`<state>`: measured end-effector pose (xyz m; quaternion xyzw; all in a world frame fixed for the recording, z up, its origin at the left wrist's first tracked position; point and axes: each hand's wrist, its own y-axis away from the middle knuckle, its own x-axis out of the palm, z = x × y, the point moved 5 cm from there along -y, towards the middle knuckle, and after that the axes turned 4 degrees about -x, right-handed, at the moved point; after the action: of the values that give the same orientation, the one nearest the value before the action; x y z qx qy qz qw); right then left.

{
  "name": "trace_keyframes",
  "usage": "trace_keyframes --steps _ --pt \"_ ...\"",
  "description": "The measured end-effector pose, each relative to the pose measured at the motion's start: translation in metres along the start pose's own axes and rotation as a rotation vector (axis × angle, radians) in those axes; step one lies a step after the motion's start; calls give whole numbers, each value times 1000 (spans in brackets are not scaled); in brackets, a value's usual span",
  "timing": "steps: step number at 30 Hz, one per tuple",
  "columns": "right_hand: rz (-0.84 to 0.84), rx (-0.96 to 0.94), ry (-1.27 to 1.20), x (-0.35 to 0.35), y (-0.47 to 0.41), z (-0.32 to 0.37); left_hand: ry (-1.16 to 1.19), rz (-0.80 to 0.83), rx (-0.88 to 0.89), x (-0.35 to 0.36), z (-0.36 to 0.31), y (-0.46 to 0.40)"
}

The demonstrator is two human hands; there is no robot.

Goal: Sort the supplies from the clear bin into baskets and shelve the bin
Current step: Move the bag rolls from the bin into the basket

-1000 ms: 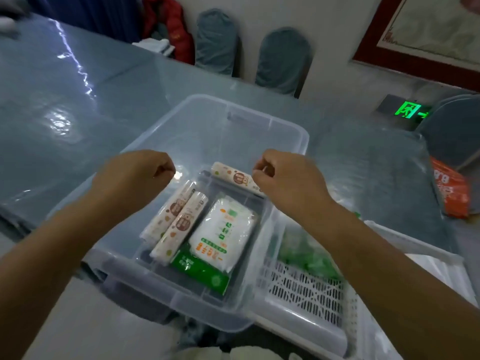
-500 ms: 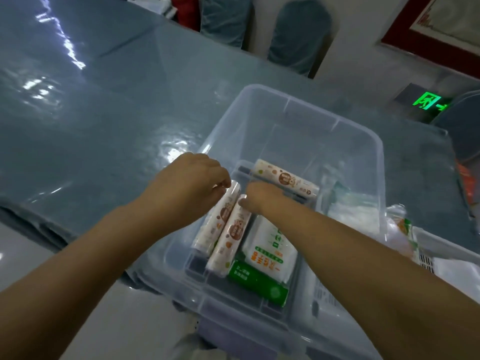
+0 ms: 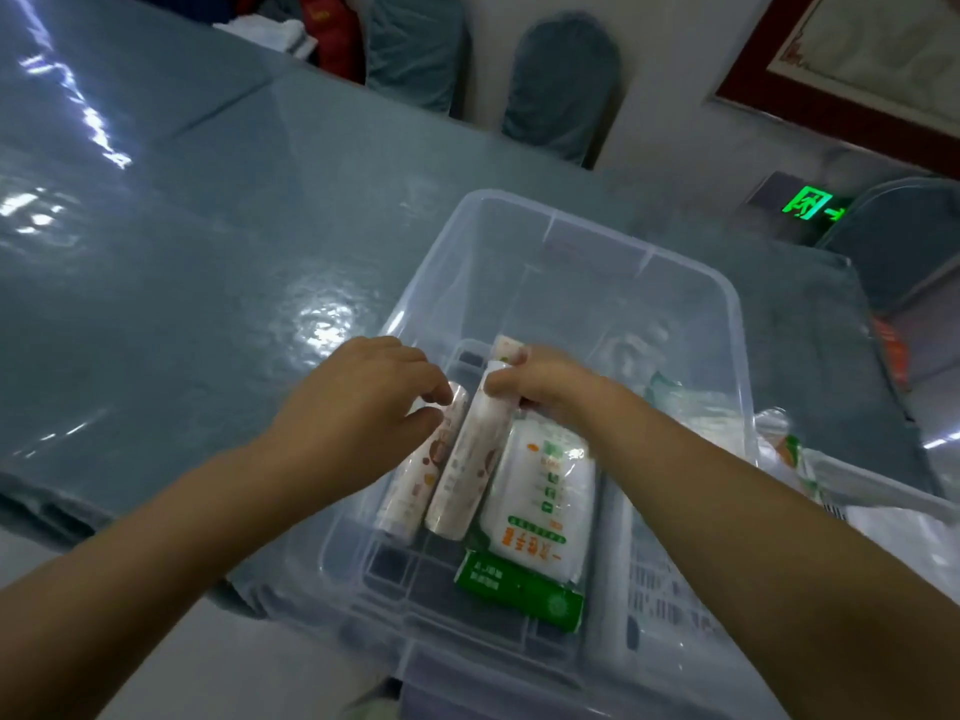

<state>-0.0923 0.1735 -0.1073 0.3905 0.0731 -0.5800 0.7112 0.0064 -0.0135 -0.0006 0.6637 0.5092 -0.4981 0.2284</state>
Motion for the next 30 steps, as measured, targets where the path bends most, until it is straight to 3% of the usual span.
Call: trace_keyframes --steps 6,10,14,16,18,21,28,30 --pt "-9 -307 -174 -76 50 77 -195 -48 21 4 -6 -38" --pt "-69 -472 -426 -99 67 103 -117 -39 -58 9 -2 -79" --pt "-318 -294 -623 -95 43 81 130 -116 -190 7 19 -114" --pt "-343 -71 -495 -70 27 53 269 -66 -271 14 30 -128" --pt "-191 90 -289 -30 12 24 416 14 -311 23 37 -138" --pt "-26 42 -69 23 -5 -2 506 39 -314 29 41 -143" --pt "21 -23 268 86 -32 -17 625 32 -289 33 46 -142" --pt "-43 36 221 90 -33 -25 622 40 -291 35 46 -142"
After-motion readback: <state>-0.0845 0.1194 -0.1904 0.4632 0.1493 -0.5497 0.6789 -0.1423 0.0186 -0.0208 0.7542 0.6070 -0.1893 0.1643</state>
